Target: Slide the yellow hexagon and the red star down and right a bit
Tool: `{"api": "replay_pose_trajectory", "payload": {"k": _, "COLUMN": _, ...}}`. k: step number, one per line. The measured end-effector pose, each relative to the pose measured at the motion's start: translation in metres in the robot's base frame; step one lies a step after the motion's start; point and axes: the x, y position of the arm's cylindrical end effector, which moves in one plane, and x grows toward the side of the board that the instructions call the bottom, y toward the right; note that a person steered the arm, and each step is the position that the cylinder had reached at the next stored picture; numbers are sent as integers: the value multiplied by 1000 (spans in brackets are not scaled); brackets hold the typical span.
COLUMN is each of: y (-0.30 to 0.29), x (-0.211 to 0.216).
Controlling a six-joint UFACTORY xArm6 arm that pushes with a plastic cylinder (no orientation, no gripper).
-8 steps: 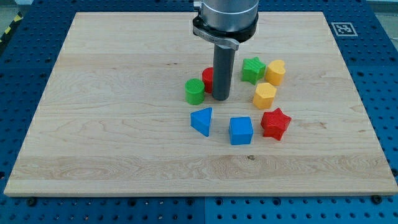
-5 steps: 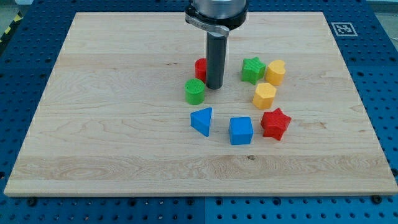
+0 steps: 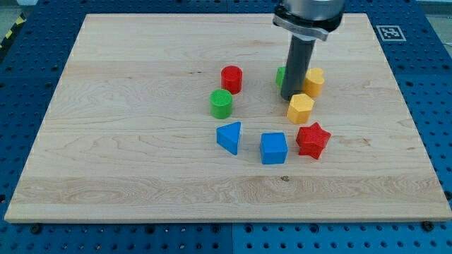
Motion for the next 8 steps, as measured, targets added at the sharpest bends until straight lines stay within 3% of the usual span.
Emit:
{"api": "replay_pose_trajectory", "payload": {"k": 3, "y": -10, "x": 9}}
{"api": "replay_pose_trajectory", "payload": {"k": 8, "y": -14, "x": 77}}
